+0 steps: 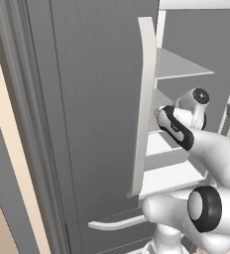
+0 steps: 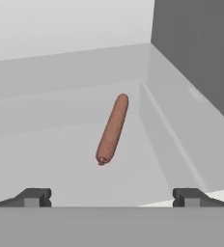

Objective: Move the hot dog bun to the plate on the dining table and place the condiment next to that plate. Then navigate to the fridge and take the sausage and place it on the plate as well.

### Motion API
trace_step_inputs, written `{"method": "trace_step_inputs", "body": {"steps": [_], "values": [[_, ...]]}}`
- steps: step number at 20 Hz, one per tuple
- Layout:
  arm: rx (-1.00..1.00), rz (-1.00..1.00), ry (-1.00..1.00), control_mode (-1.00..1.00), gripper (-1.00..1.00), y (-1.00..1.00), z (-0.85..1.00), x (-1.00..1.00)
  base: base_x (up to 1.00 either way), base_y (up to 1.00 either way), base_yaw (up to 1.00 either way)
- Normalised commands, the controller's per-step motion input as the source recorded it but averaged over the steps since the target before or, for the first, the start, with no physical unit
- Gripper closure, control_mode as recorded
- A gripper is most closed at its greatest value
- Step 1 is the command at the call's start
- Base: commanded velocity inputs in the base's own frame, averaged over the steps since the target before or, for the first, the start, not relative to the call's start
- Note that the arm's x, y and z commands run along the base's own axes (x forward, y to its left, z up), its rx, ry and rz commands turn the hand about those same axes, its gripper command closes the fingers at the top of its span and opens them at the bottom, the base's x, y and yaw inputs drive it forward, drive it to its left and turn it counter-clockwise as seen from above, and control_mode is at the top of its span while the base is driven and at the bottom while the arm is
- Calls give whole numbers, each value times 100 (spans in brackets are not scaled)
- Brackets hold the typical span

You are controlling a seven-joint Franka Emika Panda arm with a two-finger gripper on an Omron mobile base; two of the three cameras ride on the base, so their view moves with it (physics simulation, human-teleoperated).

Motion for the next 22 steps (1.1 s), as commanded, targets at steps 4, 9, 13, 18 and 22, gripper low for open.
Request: {"method": "trace_step_inputs", "body": {"steps": [4, 9, 13, 18, 22], "values": [[0, -2, 0, -100, -100, 0, -14, 36, 0, 0, 0], [0, -3, 2, -100, -100, 0, -8, 47, 0, 0, 0], [0, -3, 3, -100, -100, 0, -16, 41, 0, 0, 0], [2, -3, 3, -100, -100, 0, -25, 32, 0, 0, 0], [2, -3, 3, -100, -100, 0, -26, 28, 0, 0, 0]]}}
